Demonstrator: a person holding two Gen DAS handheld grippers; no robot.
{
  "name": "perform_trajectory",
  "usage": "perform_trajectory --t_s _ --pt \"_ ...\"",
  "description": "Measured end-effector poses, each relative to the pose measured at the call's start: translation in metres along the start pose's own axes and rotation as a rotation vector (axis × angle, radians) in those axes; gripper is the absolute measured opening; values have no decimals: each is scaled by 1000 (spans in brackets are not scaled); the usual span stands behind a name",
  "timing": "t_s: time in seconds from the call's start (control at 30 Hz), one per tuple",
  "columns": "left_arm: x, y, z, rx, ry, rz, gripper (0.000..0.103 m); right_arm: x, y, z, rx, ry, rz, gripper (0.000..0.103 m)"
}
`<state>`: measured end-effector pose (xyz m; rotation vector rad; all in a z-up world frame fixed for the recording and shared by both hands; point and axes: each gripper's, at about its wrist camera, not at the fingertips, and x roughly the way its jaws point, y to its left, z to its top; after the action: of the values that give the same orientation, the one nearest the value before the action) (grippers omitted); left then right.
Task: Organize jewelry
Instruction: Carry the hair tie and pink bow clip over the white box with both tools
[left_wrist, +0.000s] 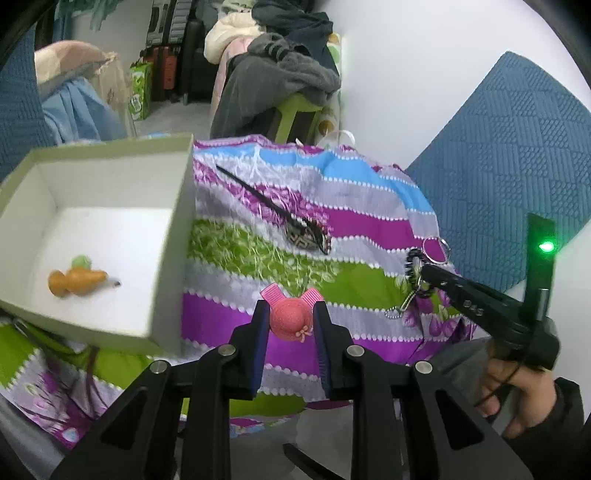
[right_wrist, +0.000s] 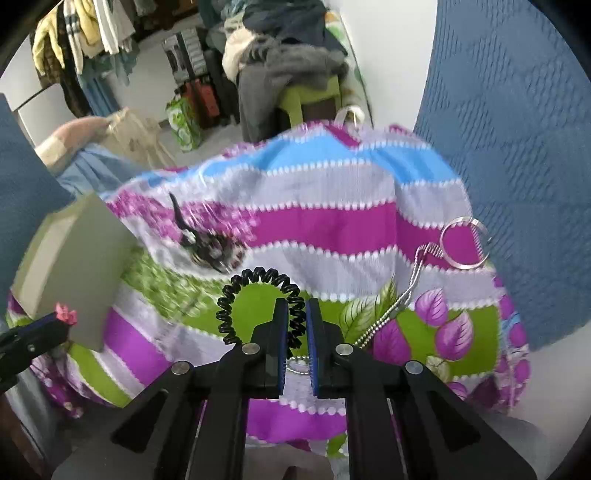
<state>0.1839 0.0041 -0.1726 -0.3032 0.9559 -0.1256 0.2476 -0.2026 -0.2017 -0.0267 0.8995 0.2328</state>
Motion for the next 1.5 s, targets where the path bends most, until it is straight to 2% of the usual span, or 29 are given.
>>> perform_trajectory --t_s 0.4,0.73,1.0,1.23,1.5 --pt "-72 21 60 34 -116 -4 23 -79 50 47 -11 -129 17 8" --pt "-118 56 92 68 -159 42 23 -100 120 78 -71 -187 44 8" --pt "-122 106 97 46 -147 85 23 -86 191 86 -135 -172 112 8" --pt "-99 145 88 -9 -99 103 23 -43 256 70 -237 -78 200 8" --pt "-69 170 70 -34 -31 119 23 3 278 43 -276 45 223 8"
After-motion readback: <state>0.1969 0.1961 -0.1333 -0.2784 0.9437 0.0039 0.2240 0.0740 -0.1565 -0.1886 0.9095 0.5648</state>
